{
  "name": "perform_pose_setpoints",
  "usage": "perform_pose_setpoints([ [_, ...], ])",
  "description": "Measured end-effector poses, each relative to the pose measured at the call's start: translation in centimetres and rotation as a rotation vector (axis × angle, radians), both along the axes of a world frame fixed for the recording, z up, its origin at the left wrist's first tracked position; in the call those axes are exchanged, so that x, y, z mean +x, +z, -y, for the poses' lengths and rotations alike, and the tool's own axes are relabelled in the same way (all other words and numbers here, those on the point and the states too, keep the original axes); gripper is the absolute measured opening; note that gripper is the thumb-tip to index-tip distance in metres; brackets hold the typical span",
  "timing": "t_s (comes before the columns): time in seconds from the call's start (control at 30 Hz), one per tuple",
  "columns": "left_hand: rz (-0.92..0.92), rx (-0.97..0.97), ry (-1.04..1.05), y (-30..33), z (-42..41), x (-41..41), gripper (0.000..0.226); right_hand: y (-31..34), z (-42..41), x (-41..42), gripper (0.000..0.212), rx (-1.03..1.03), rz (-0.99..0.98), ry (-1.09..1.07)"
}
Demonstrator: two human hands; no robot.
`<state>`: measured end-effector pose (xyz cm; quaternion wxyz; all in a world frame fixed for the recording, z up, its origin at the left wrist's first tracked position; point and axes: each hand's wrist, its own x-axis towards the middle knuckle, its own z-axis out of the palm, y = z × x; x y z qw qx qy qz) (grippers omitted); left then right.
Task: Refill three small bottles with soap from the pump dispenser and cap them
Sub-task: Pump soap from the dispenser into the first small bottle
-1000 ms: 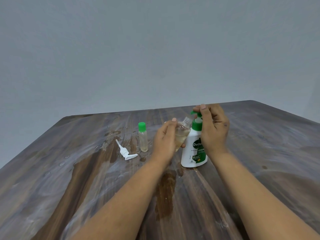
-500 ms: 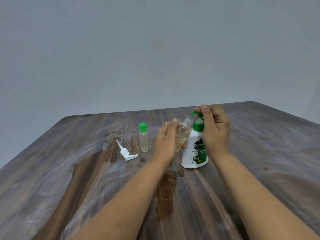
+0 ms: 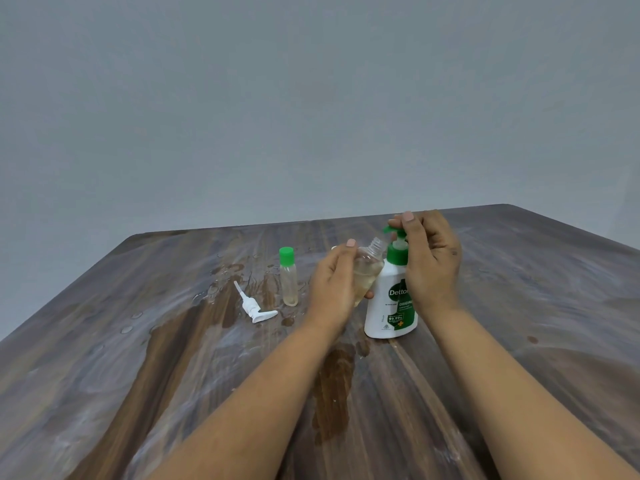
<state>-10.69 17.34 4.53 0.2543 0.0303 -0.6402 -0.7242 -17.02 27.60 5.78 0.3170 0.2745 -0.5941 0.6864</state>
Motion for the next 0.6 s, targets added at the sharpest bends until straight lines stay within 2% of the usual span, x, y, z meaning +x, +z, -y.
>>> perform_pose_setpoints([
  [0.33, 0.004, 0.005, -0.003, -0.09, 0.0, -0.29, 0.035, 0.27, -0.17, -0.26, 0.029, 0.063, 0.022, 0.017],
  [0.6, -0.01, -0.011, -0.007, -0.22, 0.14, -0.36, 0.038, 0.2, 0.12, 0.19, 0.027, 0.026, 0.011, 0.011],
])
